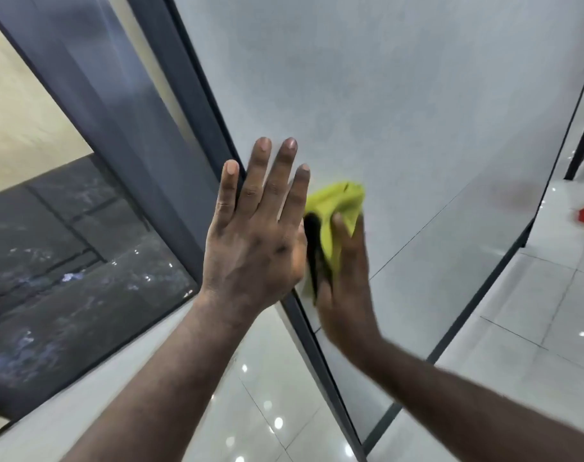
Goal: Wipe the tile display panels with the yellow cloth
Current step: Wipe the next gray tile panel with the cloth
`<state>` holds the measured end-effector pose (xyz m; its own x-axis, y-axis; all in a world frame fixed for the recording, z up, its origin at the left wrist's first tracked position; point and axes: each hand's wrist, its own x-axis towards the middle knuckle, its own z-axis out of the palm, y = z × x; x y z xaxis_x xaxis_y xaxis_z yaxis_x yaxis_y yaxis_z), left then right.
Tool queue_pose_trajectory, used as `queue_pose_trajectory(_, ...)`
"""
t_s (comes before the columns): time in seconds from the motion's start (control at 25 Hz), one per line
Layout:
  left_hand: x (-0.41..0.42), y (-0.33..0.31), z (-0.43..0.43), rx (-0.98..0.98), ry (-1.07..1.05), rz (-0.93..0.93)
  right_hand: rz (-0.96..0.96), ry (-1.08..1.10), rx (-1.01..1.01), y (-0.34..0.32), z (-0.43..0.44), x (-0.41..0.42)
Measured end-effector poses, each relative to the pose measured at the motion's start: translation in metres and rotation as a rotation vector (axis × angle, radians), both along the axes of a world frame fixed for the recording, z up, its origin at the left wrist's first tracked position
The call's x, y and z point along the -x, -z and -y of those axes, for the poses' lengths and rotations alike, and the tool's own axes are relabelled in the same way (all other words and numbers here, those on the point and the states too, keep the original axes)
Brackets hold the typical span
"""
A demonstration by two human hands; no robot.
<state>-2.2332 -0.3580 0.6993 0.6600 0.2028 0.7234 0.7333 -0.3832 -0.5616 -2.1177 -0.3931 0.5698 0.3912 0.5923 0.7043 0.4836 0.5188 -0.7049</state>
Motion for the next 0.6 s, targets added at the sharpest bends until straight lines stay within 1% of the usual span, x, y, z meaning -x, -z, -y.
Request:
queue_pose_trajectory(0.04, -0.011, 0.005, -0.002, -0.003, -0.013, 0.003, 0.058, -0.087, 0.058, 0.029, 0.015, 0.003)
queue_pose_trajectory(0.08, -0.021, 0.01, -0.002, -0.008, -0.031, -0.009, 0.072, -0.108, 0.127, 0.054, 0.019, -0.008)
queue_pose_trajectory(0.12, -0.03, 0.014, -0.003, -0.012, -0.053, -0.023, 0.023, -0.075, 0.151, 0.069, 0.011, -0.027)
queue_pose_trajectory(0.16, -0.038, 0.016, -0.002, -0.005, -0.077, -0.025, -0.08, -0.012, 0.185, 0.071, -0.004, -0.049)
queue_pose_trajectory(0.24, -0.057, 0.016, -0.004, 0.038, -0.116, -0.002, -0.357, 0.111, 0.272, 0.05, -0.036, -0.09)
queue_pose_trajectory(0.28, -0.065, 0.016, -0.005, 0.053, -0.13, 0.013, -0.4, 0.139, 0.278, 0.036, -0.048, -0.105)
queue_pose_trajectory(0.32, -0.072, 0.014, -0.006, 0.06, -0.143, 0.022, -0.348, 0.124, 0.244, 0.024, -0.053, -0.116)
queue_pose_trajectory(0.36, -0.079, 0.01, -0.009, 0.06, -0.158, 0.027, -0.23, 0.078, 0.192, 0.02, -0.056, -0.128)
queue_pose_trajectory(0.4, -0.083, 0.005, -0.011, 0.053, -0.172, 0.036, -0.067, 0.027, 0.121, 0.018, -0.058, -0.143)
queue_pose_trajectory(0.44, -0.086, -0.001, -0.013, 0.038, -0.186, 0.05, 0.041, 0.002, 0.061, 0.016, -0.063, -0.162)
queue_pose_trajectory(0.48, -0.087, -0.007, -0.014, 0.018, -0.2, 0.072, 0.037, 0.016, 0.045, 0.007, -0.073, -0.183)
queue_pose_trajectory(0.56, -0.092, -0.018, -0.018, -0.013, -0.222, 0.119, -0.156, 0.042, 0.104, -0.035, -0.09, -0.212)
queue_pose_trajectory(0.6, -0.097, -0.022, -0.019, -0.017, -0.227, 0.132, -0.101, 0.028, 0.093, -0.059, -0.093, -0.218)
